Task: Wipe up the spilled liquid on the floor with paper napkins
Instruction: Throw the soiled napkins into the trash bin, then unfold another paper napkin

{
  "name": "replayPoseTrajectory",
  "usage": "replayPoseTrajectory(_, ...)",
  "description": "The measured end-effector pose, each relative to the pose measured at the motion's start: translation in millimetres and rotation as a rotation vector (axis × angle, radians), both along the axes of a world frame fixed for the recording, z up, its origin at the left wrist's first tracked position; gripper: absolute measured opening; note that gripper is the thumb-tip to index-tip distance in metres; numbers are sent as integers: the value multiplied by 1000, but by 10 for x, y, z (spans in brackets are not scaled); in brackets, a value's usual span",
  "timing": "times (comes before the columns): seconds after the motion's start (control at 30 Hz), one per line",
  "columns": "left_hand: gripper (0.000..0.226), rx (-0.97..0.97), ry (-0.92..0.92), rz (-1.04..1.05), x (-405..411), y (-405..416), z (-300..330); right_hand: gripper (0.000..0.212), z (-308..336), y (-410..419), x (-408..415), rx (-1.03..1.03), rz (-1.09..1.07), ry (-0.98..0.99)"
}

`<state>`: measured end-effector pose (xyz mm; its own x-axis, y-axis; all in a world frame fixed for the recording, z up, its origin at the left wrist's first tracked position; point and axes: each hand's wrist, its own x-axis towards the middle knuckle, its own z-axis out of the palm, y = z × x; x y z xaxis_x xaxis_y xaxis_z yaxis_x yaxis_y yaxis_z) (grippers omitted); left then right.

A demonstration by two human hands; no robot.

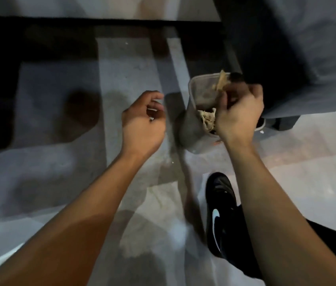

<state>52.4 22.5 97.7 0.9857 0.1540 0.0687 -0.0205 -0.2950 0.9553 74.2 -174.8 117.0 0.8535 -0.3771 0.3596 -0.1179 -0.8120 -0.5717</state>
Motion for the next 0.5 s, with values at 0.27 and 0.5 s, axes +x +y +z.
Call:
replayPoseTrajectory(0.27,27,150,305,169,-578,762,-398,27,-502,841,-564,46,315,209)
replayPoseTrajectory(0.5,27,160,589,410,-2052,2271,-902,100,-1435,2538,-1598,7,889,1102)
